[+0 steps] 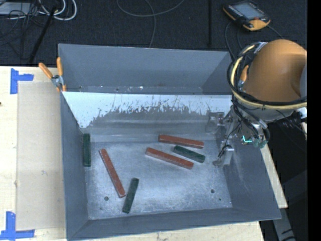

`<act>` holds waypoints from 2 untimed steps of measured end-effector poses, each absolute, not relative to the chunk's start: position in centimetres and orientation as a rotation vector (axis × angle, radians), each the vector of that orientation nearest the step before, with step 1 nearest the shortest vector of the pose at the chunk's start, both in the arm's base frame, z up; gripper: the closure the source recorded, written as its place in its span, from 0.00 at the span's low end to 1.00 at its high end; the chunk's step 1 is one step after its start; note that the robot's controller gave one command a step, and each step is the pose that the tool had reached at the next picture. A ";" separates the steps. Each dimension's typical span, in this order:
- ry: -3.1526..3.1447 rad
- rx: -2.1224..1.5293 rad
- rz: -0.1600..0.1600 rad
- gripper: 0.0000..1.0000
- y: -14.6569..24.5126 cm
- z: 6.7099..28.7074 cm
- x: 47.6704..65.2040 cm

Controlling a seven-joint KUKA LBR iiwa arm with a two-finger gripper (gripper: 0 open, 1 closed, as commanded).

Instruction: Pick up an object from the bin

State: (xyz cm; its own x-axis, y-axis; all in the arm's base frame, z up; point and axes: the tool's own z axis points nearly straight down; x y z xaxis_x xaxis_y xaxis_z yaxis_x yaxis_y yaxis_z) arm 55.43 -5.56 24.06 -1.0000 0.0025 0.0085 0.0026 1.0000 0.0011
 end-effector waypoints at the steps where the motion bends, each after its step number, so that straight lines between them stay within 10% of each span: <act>1: -3.141 -0.002 0.000 0.00 -5.5 24.5 55.6; 2: -3.149 -0.070 0.001 0.00 -3.6 20.3 56.8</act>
Offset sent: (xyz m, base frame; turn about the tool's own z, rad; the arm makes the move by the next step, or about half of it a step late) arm 0.0220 0.0453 -0.0904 0.0811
